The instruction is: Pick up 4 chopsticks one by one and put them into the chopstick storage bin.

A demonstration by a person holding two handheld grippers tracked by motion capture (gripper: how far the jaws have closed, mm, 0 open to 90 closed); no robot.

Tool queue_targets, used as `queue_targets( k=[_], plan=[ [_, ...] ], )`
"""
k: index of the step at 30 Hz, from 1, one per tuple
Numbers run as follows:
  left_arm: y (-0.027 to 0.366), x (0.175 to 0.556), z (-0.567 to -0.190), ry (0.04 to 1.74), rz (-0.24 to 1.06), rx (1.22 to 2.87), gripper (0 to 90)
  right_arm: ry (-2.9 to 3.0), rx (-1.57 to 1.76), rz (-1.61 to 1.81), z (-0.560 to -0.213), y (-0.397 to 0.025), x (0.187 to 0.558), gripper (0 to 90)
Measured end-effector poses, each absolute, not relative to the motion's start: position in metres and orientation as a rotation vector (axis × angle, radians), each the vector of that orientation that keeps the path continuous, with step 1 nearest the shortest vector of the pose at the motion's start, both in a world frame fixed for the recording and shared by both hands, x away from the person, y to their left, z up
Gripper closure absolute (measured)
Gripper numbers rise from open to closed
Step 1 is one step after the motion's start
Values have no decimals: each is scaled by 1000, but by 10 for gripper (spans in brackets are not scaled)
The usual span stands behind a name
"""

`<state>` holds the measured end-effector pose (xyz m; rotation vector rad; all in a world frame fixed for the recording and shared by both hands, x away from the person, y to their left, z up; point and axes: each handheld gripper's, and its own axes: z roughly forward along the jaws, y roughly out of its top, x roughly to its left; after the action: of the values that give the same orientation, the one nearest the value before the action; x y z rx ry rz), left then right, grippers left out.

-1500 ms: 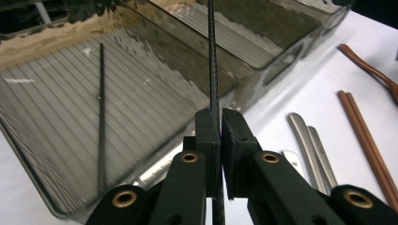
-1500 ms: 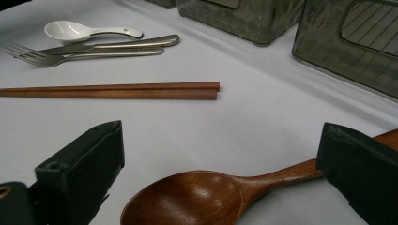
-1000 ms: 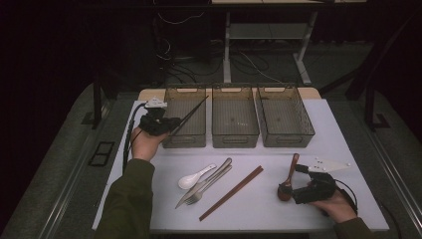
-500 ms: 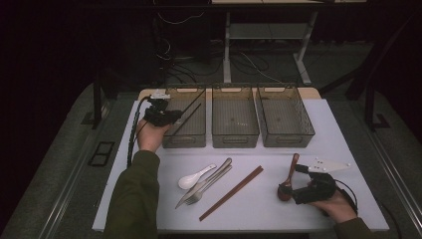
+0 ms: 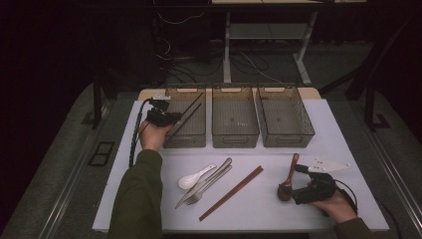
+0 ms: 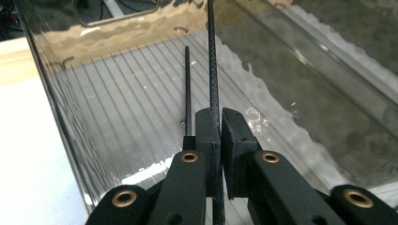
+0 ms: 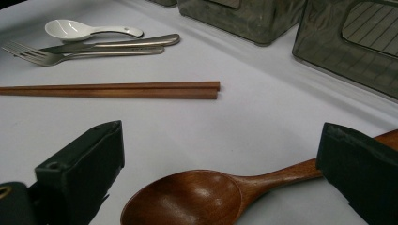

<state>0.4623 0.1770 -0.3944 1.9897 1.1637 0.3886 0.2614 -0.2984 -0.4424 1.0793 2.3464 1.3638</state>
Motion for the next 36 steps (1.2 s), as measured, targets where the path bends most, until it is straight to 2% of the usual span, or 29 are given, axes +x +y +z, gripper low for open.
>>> queue_targets(
  k=[7, 15, 25, 30, 36],
  plan=[
    [174, 463, -398, 1191, 385, 2001, 843, 2347, 1079, 1364, -442, -298, 261, 13],
    [173, 462, -397, 1183, 394, 1988, 754, 2348, 1079, 1363, -442, -298, 261, 13],
    [168, 454, -384, 1113, 424, 1960, 558, 2351, 1079, 1363, -443, -298, 261, 13],
    [164, 446, -376, 1052, 397, 1962, 459, 2351, 1079, 1362, -443, -298, 261, 13],
    [159, 431, -368, 979, 386, 1974, 374, 2353, 1085, 1360, -443, -298, 261, 13]
  ],
)
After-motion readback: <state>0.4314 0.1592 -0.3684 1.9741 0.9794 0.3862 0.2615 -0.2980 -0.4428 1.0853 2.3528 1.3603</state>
